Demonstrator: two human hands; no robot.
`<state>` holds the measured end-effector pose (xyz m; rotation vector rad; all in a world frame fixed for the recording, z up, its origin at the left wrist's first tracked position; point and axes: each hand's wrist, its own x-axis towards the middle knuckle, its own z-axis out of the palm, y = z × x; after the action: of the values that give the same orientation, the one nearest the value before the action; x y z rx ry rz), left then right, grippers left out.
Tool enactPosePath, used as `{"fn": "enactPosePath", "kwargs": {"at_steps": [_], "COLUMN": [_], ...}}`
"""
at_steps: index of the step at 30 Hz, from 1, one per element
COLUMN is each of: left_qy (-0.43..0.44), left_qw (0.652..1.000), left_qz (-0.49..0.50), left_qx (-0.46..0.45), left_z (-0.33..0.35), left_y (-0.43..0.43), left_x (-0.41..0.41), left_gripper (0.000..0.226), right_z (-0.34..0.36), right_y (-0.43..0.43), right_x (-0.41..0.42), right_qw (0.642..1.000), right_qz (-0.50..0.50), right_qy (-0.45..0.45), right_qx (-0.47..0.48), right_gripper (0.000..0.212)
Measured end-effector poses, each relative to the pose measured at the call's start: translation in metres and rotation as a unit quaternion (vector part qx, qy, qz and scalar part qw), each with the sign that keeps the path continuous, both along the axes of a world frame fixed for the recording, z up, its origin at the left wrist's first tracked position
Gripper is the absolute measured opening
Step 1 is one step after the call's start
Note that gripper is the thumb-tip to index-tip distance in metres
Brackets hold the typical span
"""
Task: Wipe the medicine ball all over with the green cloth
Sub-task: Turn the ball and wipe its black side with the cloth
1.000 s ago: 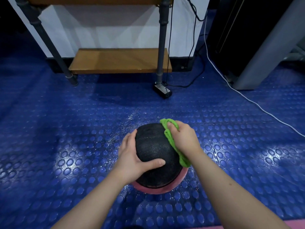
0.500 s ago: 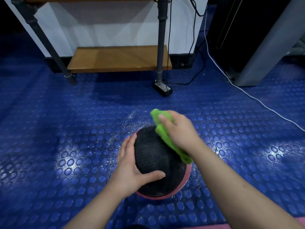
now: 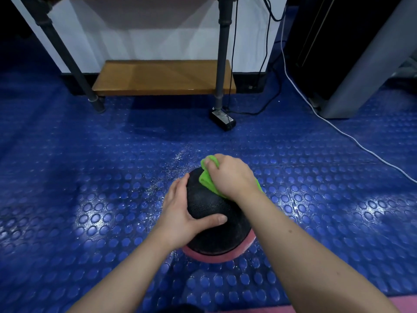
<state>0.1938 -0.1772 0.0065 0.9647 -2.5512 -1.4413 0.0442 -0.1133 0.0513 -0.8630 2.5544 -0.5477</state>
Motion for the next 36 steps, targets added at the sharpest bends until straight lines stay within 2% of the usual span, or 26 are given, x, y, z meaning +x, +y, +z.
{"fn": "enactPosePath", "kwargs": {"at_steps": [4, 9, 19, 25, 27, 29, 31, 33, 36], "left_qy": [0.002, -0.037, -0.032, -0.043, -0.054, -0.063, -0.071, -0.073, -0.073], "left_qw": [1.000, 0.998, 0.999, 0.999, 0.998, 0.998, 0.997, 0.997, 0.997], "left_qz": [-0.005, -0.057, -0.028, -0.015, -0.011, -0.010, -0.017, -0.025, -0.020], "left_qx": [0.010, 0.015, 0.025, 0.014, 0.011, 0.015, 0.018, 0.019, 0.020], "left_z": [0.001, 0.008, 0.007, 0.012, 0.015, 0.016, 0.017, 0.017, 0.017], "left_y": [-0.009, -0.017, -0.011, -0.006, -0.006, -0.008, -0.010, -0.009, -0.010], "left_x": [0.001, -0.004, -0.003, -0.016, -0.021, -0.023, -0.023, -0.021, -0.021], "left_gripper": [0.154, 0.166, 0.158, 0.153, 0.152, 0.158, 0.162, 0.162, 0.161], "right_z": [-0.004, -0.010, -0.015, -0.006, -0.006, -0.007, -0.008, -0.009, -0.013], "right_y": [0.031, 0.038, 0.026, 0.034, 0.034, 0.039, 0.049, 0.057, 0.055], "right_x": [0.033, 0.035, 0.005, -0.010, -0.004, 0.006, 0.011, 0.008, 0.001], "right_qw": [0.996, 0.998, 0.992, 0.974, 0.983, 0.995, 0.992, 0.991, 0.988], "right_qz": [0.073, 0.019, 0.017, -0.088, -0.040, 0.064, 0.117, 0.124, 0.108], "right_qy": [0.060, 0.054, 0.033, -0.083, -0.087, -0.030, -0.007, -0.009, -0.010], "right_qx": [-0.005, -0.002, -0.118, -0.190, -0.154, -0.075, -0.036, -0.043, -0.109], "right_gripper": [0.048, 0.076, 0.030, 0.029, 0.040, 0.045, 0.054, 0.065, 0.054]}}
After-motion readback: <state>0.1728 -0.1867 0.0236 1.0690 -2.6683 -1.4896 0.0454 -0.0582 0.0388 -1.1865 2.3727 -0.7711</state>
